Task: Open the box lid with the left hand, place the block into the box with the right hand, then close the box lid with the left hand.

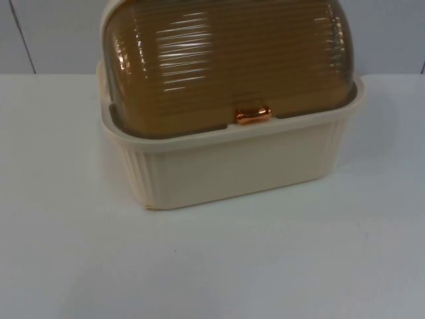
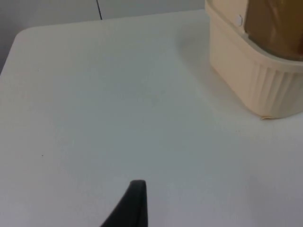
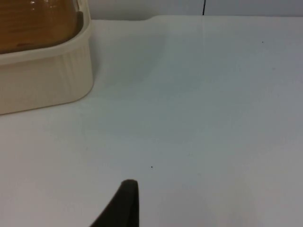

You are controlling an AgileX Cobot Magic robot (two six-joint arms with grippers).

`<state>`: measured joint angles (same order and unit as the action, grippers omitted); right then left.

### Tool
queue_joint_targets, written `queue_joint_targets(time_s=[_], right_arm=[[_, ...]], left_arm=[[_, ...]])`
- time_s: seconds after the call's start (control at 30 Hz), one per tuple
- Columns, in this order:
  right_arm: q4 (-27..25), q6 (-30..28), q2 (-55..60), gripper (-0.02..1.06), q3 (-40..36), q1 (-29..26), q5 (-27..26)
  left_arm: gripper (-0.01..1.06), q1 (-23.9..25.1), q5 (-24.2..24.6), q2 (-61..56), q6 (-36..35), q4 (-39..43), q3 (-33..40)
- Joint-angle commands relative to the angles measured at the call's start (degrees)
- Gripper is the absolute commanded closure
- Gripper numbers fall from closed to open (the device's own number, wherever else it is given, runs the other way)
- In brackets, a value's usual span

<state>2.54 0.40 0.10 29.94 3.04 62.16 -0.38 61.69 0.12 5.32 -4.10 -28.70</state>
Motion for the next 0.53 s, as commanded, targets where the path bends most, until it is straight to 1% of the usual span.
queue_joint_targets(time_s=[0.0, 0.27, 0.33, 0.4, 0.5], right_arm=[[-0.1, 0.2, -0.1, 0.01, -0.4, 0.2, -0.5], [-0.1, 0.2, -0.1, 0.01, -0.4, 0.2, -0.5], [-0.1, 0.2, -0.1, 0.01, -0.4, 0.2, -0.5], [-0.1, 0.2, -0.1, 0.01, -0.4, 0.2, -0.5], [-0.1, 0.2, -0.1, 0.01, -0.4, 0.2, -0.5]], left_arm=[[0.0, -0.3, -0.1, -0.1, -0.5, 0.4, 0.2], [0.0, -0.3, 0.0, -0.1, -1.8, 1.5, 0.2], [0.0, -0.3, 0.0, -0.1, -3.6, 2.6, 0.2], [0.0, -0.3, 0.0, -0.1, -7.5, 5.0, 0.2], [0.0, -0.3, 0.0, -0.1, -7.5, 5.1, 0.2]])
